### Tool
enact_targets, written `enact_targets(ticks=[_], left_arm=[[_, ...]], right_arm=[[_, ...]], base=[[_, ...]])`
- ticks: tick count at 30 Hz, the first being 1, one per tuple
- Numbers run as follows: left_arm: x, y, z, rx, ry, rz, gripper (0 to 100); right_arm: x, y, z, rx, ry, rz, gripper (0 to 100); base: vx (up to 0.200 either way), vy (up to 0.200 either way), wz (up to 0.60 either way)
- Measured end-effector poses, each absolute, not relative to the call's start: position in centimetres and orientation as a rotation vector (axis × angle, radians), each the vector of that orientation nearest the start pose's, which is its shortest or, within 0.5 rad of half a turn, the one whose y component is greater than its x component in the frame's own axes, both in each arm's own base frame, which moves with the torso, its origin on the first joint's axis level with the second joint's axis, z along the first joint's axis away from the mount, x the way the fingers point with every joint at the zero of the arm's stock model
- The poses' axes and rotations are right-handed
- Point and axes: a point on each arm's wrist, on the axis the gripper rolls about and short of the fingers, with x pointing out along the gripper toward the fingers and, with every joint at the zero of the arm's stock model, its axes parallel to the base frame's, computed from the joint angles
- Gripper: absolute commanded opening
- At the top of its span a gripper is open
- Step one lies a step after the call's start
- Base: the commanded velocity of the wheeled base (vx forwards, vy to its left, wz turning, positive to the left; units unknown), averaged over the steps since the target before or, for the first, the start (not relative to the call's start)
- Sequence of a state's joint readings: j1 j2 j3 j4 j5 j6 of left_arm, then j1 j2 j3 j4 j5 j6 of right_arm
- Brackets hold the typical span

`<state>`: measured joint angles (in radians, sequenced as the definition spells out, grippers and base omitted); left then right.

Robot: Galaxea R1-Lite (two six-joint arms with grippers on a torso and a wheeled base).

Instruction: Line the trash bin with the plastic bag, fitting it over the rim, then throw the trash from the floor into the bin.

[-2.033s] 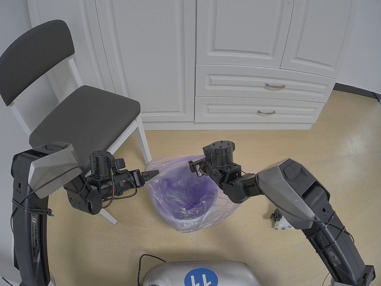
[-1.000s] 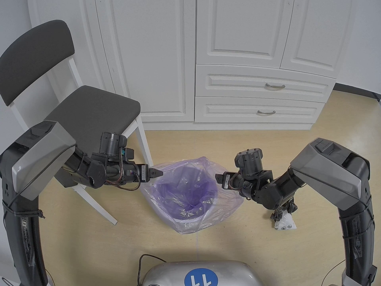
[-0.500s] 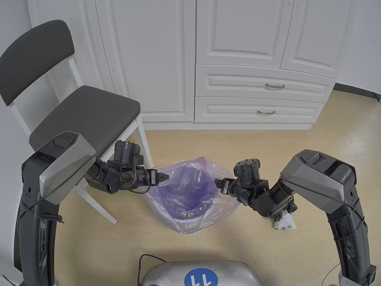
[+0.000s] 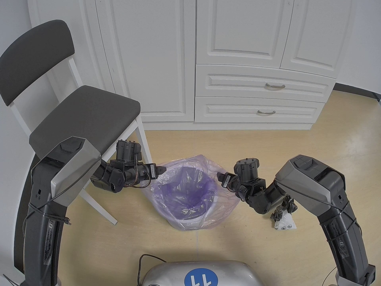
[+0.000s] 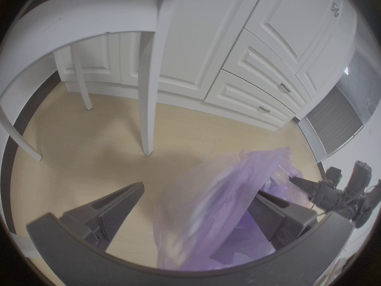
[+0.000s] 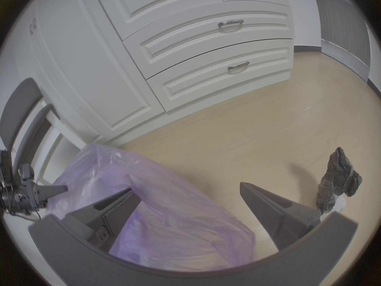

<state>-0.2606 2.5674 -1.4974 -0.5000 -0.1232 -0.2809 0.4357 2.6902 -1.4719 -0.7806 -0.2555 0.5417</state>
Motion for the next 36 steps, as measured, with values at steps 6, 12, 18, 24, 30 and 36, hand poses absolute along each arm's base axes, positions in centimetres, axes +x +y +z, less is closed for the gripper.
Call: enact_targets(ticks=[6, 12, 18, 24, 30, 36], left_arm=[[48.3, -13.2, -1.5, -0.272, 0.579, -0.235, 100], [49.0, -13.3, -2.3, -0.282, 0.573, -0.219, 100], [49.7, -13.1, -2.9, -0.281, 0.564, -0.197, 100], [49.9, -12.8, -3.5, -0.281, 0.584, -0.184, 100], [50.3, -12.2, -3.7, -0.278, 0.612, -0.159, 100], [50.6, -11.9, -4.0, -0.265, 0.666, -0.118, 100]], right_arm=[[46.4, 20.4, -5.2, 0.460, 0.405, 0.041, 100], [47.8, 20.1, -5.7, 0.491, 0.379, 0.030, 100], [48.7, 19.6, -6.8, 0.491, 0.392, 0.010, 100], [49.3, 19.7, -7.4, 0.484, 0.419, -0.005, 100], [49.7, 19.7, -8.0, 0.480, 0.473, -0.030, 100], [49.9, 19.7, -8.2, 0.471, 0.546, -0.062, 100]], base=[[0.000, 0.000, 0.00], [0.000, 0.000, 0.00], [0.000, 0.000, 0.00], [0.000, 0.000, 0.00], [0.000, 0.000, 0.00], [0.000, 0.000, 0.00]])
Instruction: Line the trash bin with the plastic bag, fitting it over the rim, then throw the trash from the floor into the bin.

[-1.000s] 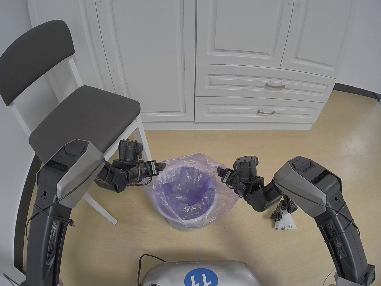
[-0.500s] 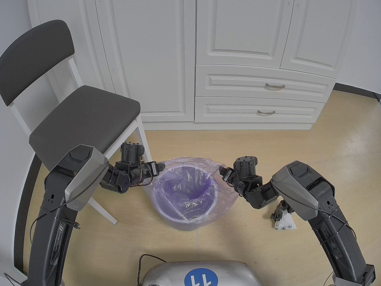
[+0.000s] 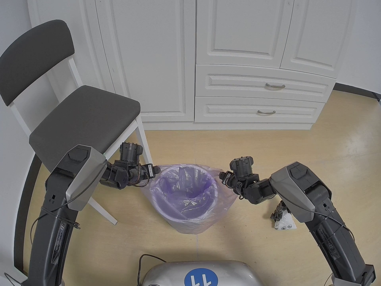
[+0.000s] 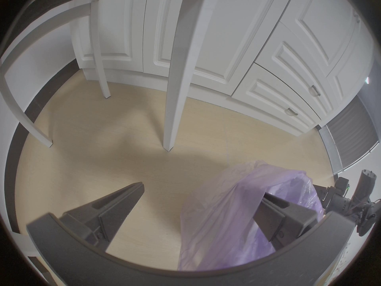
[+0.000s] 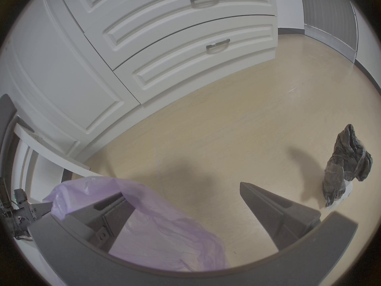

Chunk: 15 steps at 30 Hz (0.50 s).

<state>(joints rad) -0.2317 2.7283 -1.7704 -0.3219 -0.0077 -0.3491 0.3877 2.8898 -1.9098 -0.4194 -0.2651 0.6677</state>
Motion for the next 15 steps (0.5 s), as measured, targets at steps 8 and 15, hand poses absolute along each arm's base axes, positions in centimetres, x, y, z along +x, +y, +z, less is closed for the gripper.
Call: enact_targets(ticks=[8, 15], left_arm=[[50.75, -11.79, -4.02, -0.249, 0.708, -0.084, 100], [50.14, -11.58, -4.44, -0.210, 0.800, -0.056, 100]], right_arm=[[50.22, 19.87, -8.14, 0.467, 0.577, -0.076, 100], [50.07, 19.97, -8.29, 0.465, 0.606, -0.088, 100]], base=[[0.000, 0.000, 0.00], [0.000, 0.000, 0.00]])
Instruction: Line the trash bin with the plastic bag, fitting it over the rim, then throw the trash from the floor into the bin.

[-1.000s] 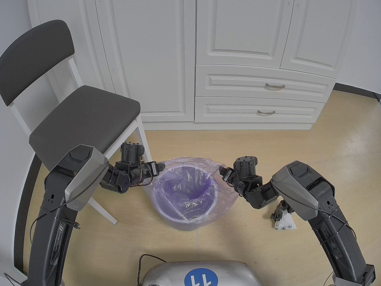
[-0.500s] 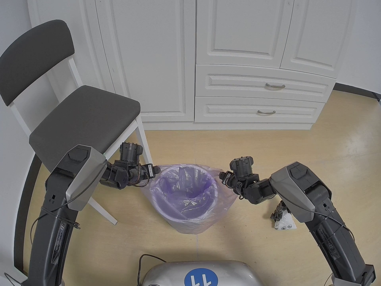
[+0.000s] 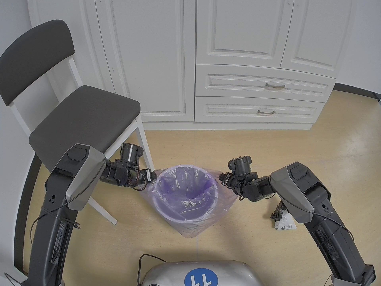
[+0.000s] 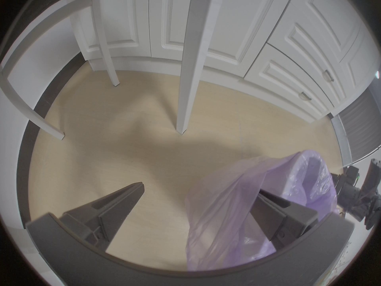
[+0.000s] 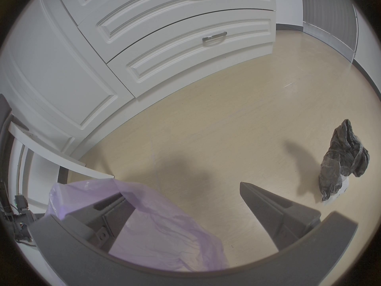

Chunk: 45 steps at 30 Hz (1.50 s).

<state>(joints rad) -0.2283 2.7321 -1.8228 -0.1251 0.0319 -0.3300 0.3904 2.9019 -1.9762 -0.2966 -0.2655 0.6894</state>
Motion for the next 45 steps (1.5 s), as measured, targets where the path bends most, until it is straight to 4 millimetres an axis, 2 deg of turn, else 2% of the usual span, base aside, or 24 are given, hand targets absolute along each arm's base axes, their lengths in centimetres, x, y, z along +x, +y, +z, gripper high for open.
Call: enact_targets(ticks=[7, 15, 20, 26, 34, 39, 45], left_arm=[[49.7, -11.4, -3.4, -0.176, 0.820, -0.051, 100], [49.1, -11.5, -2.2, -0.113, 0.808, -0.038, 100], [48.7, -11.7, -1.7, -0.087, 0.799, -0.019, 100], [47.9, -11.6, -1.2, -0.042, 0.814, -0.029, 100], [46.2, -10.2, -1.2, 0.051, 0.878, -0.115, 100], [45.8, -9.2, -1.4, 0.076, 0.902, -0.139, 100], [45.8, -8.9, -2.3, 0.096, 0.921, -0.149, 100]], right_arm=[[49.5, 20.5, -7.9, 0.469, 0.614, -0.102, 100], [48.6, 20.6, -5.8, 0.465, 0.607, -0.093, 100], [47.5, 19.9, -5.2, 0.383, 0.642, -0.070, 100], [45.6, 18.8, -5.7, 0.248, 0.722, 0.001, 100], [44.0, 18.0, -5.9, 0.201, 0.813, 0.103, 100], [43.8, 17.6, -5.7, 0.224, 0.854, 0.151, 100], [44.3, 17.2, -5.3, 0.238, 0.916, 0.165, 100]], base=[[0.000, 0.000, 0.00], [0.000, 0.000, 0.00], [0.000, 0.000, 0.00], [0.000, 0.000, 0.00], [0.000, 0.000, 0.00], [0.000, 0.000, 0.00], [0.000, 0.000, 0.00]])
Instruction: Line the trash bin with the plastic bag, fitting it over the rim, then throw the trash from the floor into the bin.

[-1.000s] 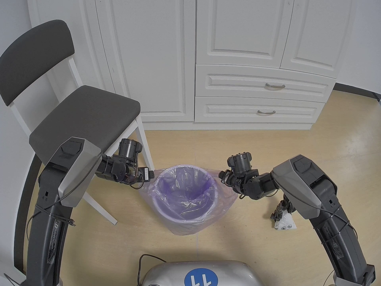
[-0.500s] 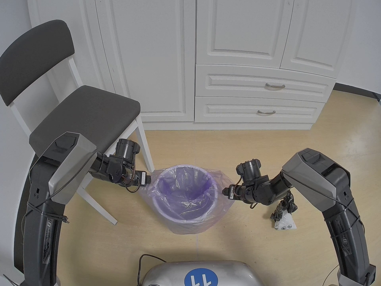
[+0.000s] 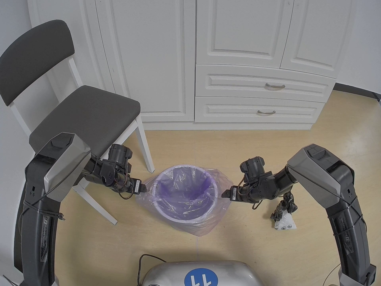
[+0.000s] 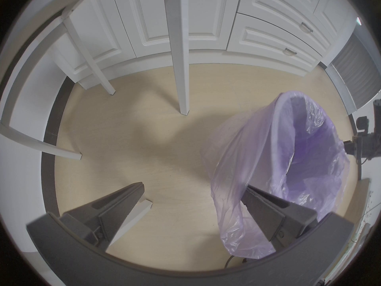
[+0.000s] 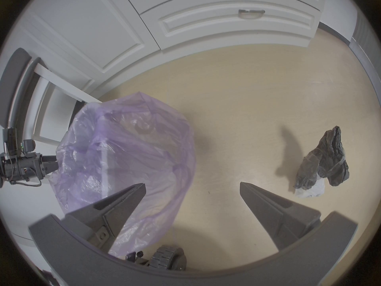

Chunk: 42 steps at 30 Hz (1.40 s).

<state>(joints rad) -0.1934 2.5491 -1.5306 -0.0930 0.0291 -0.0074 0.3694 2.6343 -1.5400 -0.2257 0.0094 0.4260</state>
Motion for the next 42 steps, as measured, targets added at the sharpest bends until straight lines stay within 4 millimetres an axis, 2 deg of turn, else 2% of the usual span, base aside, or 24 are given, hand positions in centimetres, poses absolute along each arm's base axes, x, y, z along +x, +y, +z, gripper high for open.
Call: enact_targets(ticks=[8, 16, 20, 24, 31, 37, 42], left_arm=[[46.3, -9.1, -4.1, 0.118, 0.944, -0.167, 100], [48.4, -8.8, -5.5, 0.236, 0.899, -0.256, 100], [48.9, -8.0, -6.7, 0.242, 0.909, -0.286, 100], [49.2, -7.9, -7.5, 0.240, 0.918, -0.287, 100], [50.2, -8.2, -8.6, 0.225, 0.896, -0.257, 100], [51.4, -8.8, -9.5, 0.231, 0.854, -0.163, 100], [51.5, -9.8, -10.3, 0.195, 0.849, -0.131, 100]], right_arm=[[47.1, 16.4, -4.3, 0.175, 0.945, 0.192, 100], [49.0, 15.4, -6.2, 0.055, 0.973, 0.269, 100], [49.4, 14.8, -8.2, 0.032, 0.998, 0.305, 100], [49.4, 14.7, -9.4, 0.040, 1.013, 0.351, 100], [49.5, 14.6, -10.4, 0.047, 1.004, 0.357, 100], [50.1, 14.5, -10.7, 0.085, 0.937, 0.344, 100], [50.4, 14.4, -11.2, 0.115, 0.911, 0.324, 100]], base=[[0.000, 0.000, 0.00], [0.000, 0.000, 0.00], [0.000, 0.000, 0.00], [0.000, 0.000, 0.00], [0.000, 0.000, 0.00], [0.000, 0.000, 0.00], [0.000, 0.000, 0.00]])
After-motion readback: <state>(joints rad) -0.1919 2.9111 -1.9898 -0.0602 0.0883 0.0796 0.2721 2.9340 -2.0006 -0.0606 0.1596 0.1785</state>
